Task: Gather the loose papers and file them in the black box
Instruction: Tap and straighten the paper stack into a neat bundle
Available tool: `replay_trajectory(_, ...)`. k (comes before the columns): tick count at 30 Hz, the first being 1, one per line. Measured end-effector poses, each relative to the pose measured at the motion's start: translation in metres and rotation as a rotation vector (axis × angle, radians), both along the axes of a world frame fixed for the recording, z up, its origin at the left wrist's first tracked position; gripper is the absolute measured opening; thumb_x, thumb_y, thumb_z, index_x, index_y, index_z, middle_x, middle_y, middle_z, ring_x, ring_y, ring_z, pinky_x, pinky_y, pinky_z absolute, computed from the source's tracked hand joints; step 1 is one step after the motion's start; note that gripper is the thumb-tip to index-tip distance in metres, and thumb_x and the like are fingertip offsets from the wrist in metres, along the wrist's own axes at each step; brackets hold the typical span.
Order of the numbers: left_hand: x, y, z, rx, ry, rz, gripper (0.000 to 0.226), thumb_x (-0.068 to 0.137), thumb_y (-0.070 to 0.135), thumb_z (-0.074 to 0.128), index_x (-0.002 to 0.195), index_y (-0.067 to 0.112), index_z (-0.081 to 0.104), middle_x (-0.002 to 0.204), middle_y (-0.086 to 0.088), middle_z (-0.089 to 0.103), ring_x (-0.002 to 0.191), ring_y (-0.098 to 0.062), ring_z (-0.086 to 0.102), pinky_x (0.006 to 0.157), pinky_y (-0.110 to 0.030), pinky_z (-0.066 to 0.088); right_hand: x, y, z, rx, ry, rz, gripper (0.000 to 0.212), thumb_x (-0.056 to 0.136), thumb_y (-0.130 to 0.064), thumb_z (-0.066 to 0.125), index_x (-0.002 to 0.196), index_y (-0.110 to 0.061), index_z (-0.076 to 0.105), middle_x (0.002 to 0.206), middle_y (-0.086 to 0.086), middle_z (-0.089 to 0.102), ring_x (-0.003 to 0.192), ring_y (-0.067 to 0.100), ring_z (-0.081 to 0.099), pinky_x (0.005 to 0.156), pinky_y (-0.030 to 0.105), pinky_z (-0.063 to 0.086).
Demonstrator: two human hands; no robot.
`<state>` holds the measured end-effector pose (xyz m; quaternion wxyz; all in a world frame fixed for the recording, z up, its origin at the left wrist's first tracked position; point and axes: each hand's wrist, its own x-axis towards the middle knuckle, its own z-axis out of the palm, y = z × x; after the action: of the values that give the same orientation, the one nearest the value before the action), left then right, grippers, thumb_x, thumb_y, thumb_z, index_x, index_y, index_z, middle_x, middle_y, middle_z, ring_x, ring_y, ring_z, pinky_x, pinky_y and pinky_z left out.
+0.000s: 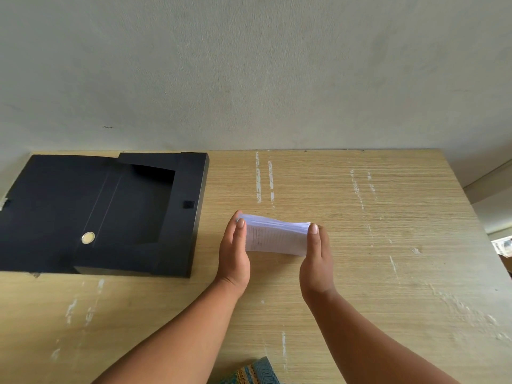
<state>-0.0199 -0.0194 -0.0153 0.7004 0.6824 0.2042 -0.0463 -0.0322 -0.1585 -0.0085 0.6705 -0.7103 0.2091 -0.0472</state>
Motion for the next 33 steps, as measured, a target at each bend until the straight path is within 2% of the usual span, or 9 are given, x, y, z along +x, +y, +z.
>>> replay_trajectory(3, 0.002, -0.004, 0.002, -0.017, -0.014, 0.022, 0.079, 0.086, 0.066, 0.041, 0.153, 0.025, 0.045, 0.14, 0.016, 0.052, 0.123, 0.008, 0.047, 0.097, -0.013, 0.034, 0.001, -0.001, -0.001, 0.046, 0.013, 0.0, 0.04, 0.096, -0.048, 0.037, 0.112, -0.015, 0.054, 0.101, -0.007, 0.058, 0.08, -0.013, 0.052, 0.074, 0.008, 0.042)
replay_trajectory(7, 0.005, -0.004, 0.001, 0.112, -0.017, -0.01, 0.039, 0.092, 0.039, 0.054, 0.12, 0.013, 0.061, 0.109, -0.005, 0.069, 0.099, -0.015, 0.062, 0.077, -0.024, 0.045, 0.008, -0.005, -0.004, -0.053, 0.057, 0.059, 0.019, 0.099, -0.009, 0.046, 0.117, -0.01, 0.052, 0.101, -0.005, 0.059, 0.076, -0.017, 0.053, 0.066, 0.002, 0.041)
replay_trajectory(11, 0.011, -0.004, 0.001, 0.285, -0.02, -0.02, 0.01, 0.104, 0.021, 0.054, 0.111, 0.014, 0.058, 0.097, 0.0, 0.064, 0.088, -0.012, 0.06, 0.063, -0.01, 0.044, 0.015, -0.008, -0.001, -0.164, 0.036, 0.028, 0.014, 0.1, -0.003, 0.042, 0.107, -0.01, 0.052, 0.089, -0.005, 0.055, 0.069, -0.014, 0.05, 0.061, 0.007, 0.041)
replay_trajectory(17, 0.014, 0.005, -0.004, 0.342, 0.014, -0.084, 0.024, 0.103, 0.016, 0.058, 0.127, 0.016, 0.056, 0.107, -0.005, 0.066, 0.087, -0.008, 0.062, 0.062, -0.005, 0.048, 0.011, -0.012, -0.004, -0.212, 0.102, 0.06, 0.018, 0.098, -0.008, 0.051, 0.114, -0.014, 0.055, 0.092, -0.005, 0.061, 0.079, 0.01, 0.058, 0.068, 0.026, 0.046)
replay_trajectory(20, 0.014, 0.009, -0.009, 0.382, 0.035, -0.124, 0.026, 0.105, 0.02, 0.056, 0.131, 0.017, 0.056, 0.113, -0.004, 0.067, 0.094, -0.007, 0.063, 0.066, -0.011, 0.049, 0.013, -0.022, 0.002, -0.306, 0.079, 0.134, 0.02, 0.094, -0.011, 0.062, 0.111, -0.019, 0.058, 0.098, -0.013, 0.065, 0.093, 0.009, 0.063, 0.075, 0.022, 0.048)
replay_trajectory(23, 0.016, 0.012, -0.01, 0.368, 0.05, -0.164, 0.028, 0.106, 0.021, 0.055, 0.134, 0.016, 0.054, 0.119, -0.004, 0.068, 0.107, -0.017, 0.065, 0.087, -0.026, 0.053, 0.026, -0.036, 0.016, -0.555, -0.005, 0.292, 0.027, 0.084, -0.013, 0.073, 0.108, -0.021, 0.063, 0.096, -0.016, 0.066, 0.094, 0.013, 0.063, 0.08, 0.015, 0.045)
replay_trajectory(26, 0.018, 0.013, -0.009, 0.348, 0.054, -0.188, 0.018, 0.107, 0.018, 0.053, 0.125, 0.017, 0.056, 0.116, -0.002, 0.069, 0.11, -0.019, 0.066, 0.094, -0.035, 0.056, 0.042, -0.042, 0.036, -0.861, -0.039, 0.516, 0.034, 0.083, -0.03, 0.074, 0.116, -0.026, 0.065, 0.1, -0.011, 0.071, 0.1, 0.019, 0.062, 0.097, 0.033, 0.045)
replay_trajectory(28, 0.019, 0.013, -0.008, 0.337, 0.059, -0.202, 0.019, 0.107, 0.017, 0.052, 0.125, 0.016, 0.058, 0.117, -0.001, 0.07, 0.111, -0.017, 0.066, 0.097, -0.038, 0.056, 0.05, -0.034, 0.048, -1.017, -0.065, 0.663, 0.036, 0.088, -0.036, 0.068, 0.122, -0.027, 0.065, 0.105, -0.008, 0.073, 0.102, 0.02, 0.064, 0.104, 0.035, 0.039)
replay_trajectory(33, 0.022, 0.018, 0.0, 0.3, 0.076, -0.2, 0.011, 0.106, 0.02, 0.055, 0.116, 0.02, 0.061, 0.112, 0.005, 0.068, 0.108, -0.015, 0.062, 0.085, -0.03, 0.05, 0.061, -0.009, 0.053, -1.065, -0.051, 0.791, 0.025, 0.099, -0.024, 0.051, 0.111, -0.025, 0.073, 0.1, -0.003, 0.076, 0.091, 0.022, 0.069, 0.082, 0.034, 0.052)
